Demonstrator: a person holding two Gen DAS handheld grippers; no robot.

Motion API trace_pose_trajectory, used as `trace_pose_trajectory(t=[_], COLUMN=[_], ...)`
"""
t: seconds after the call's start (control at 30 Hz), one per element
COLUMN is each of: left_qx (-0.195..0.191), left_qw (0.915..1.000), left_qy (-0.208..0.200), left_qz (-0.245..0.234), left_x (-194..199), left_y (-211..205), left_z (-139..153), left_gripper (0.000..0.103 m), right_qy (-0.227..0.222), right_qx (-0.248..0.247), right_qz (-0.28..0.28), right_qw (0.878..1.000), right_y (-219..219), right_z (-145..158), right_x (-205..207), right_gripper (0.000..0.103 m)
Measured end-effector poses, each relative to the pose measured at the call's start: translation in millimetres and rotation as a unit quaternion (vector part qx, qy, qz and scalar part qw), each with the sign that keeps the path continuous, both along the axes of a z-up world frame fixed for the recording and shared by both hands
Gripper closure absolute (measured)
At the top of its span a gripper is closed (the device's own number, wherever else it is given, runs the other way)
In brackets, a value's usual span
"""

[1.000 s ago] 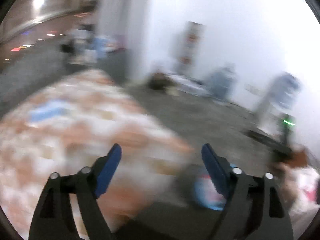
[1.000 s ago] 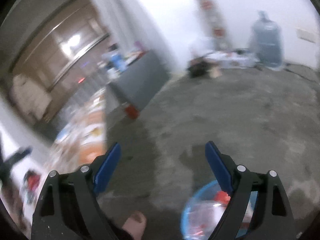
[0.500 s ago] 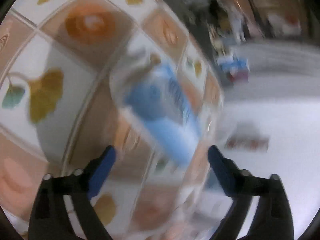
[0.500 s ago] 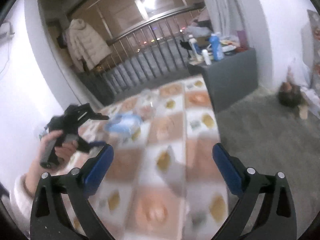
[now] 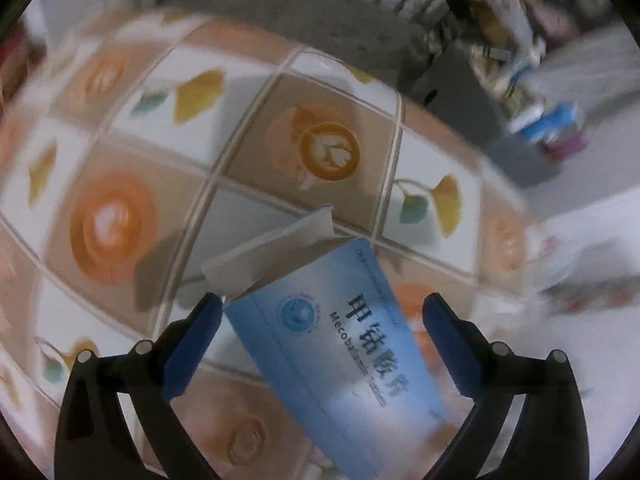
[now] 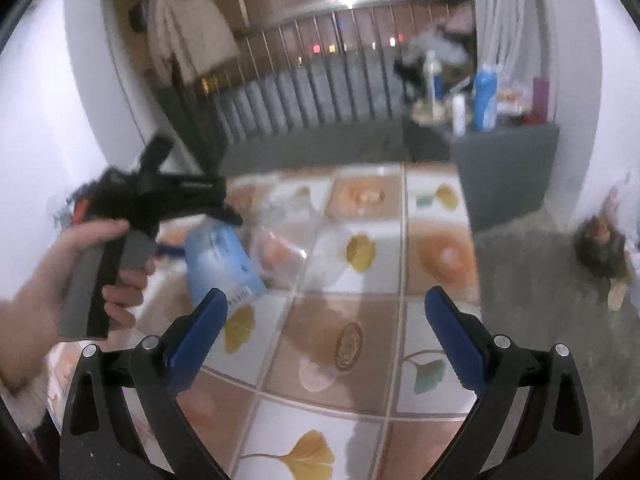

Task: Collect trash
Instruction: 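Grasp the blue Mecobalamin box with the left gripper while right grasps a clear plastic cup, then carry the blue box over the basket and open the left gripper while right carries the cup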

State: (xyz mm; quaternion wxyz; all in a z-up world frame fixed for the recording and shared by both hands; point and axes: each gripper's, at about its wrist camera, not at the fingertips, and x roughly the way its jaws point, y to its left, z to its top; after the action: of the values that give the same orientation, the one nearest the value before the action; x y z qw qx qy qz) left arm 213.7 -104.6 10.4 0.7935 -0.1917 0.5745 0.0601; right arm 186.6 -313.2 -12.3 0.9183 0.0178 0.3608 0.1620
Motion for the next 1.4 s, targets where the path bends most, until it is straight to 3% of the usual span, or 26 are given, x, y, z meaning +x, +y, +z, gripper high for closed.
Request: trace_pose_trajectory(t=[0.07, 0.17, 0.27, 0.33, 0.4, 0.47, 0.67, 0.7, 0.73, 0.8, 0.87, 1.0, 1.17, 1.27, 1.4], left_qx=[0.079, 0.121, 0.124, 0.122, 0.123, 0.126, 0.122, 0.123, 0.124, 0.126, 0.126, 0.127, 0.118, 0.097, 0.048], left_qw=[0.9953, 0.9874, 0.9804, 0.9779, 0.9751, 0.9730, 0.9702, 0.9702, 0.9700, 0.9677, 0.9666, 0.9654, 0.9639, 0.9606, 0.9562], left_qy=[-0.003, -0.030, -0.064, -0.072, -0.074, -0.082, -0.100, -0.100, -0.101, -0.107, -0.110, -0.116, -0.126, -0.121, -0.133], left_qz=[-0.055, -0.097, -0.138, -0.154, -0.169, -0.175, -0.183, -0.183, -0.183, -0.190, -0.194, -0.196, -0.203, -0.230, -0.257], left_x=[5, -5, -21, -33, -42, -54, -89, -91, -94, -103, -105, -112, -128, -149, -190], left_y=[-27, -39, -33, -23, -13, -2, 21, 23, 24, 25, 23, 23, 23, 15, 2], left_z=[-7, -12, -11, -9, -10, -10, -11, -12, -12, -12, -13, -14, -13, -11, 2], left_gripper=[0.005, 0.004, 0.011, 0.019, 0.021, 0.021, 0.021, 0.021, 0.021, 0.021, 0.021, 0.023, 0.026, 0.027, 0.028], right_qy=[0.005, 0.006, 0.014, 0.008, -0.001, 0.006, 0.068, 0.090, 0.103, 0.131, 0.123, 0.109, 0.053, -0.007, -0.045], right_qx=[-0.013, -0.019, -0.009, -0.025, -0.056, -0.090, -0.090, -0.082, -0.066, -0.012, 0.005, 0.011, 0.033, 0.063, 0.096], right_qz=[0.010, 0.018, 0.052, 0.100, 0.131, 0.124, 0.095, 0.083, 0.074, 0.059, 0.049, 0.039, 0.038, 0.025, -0.010], right_qw=[1.000, 1.000, 0.998, 0.995, 0.990, 0.988, 0.989, 0.989, 0.990, 0.990, 0.991, 0.993, 0.997, 0.998, 0.994], right_y=[4, 10, 21, 36, 50, 64, 85, 84, 79, 67, 58, 46, 32, 5, -41], right_z=[-5, -2, 1, 3, 2, -1, -15, -21, -25, -33, -35, -30, 2, 35, 60], right_x=[7, 12, 19, 22, 27, 38, 67, 70, 75, 75, 71, 57, 16, -49, -145], right_gripper=[0.008, 0.008, 0.008, 0.008, 0.008, 0.008, 0.009, 0.014, 0.041, 0.043, 0.044, 0.044, 0.044, 0.044, 0.044])
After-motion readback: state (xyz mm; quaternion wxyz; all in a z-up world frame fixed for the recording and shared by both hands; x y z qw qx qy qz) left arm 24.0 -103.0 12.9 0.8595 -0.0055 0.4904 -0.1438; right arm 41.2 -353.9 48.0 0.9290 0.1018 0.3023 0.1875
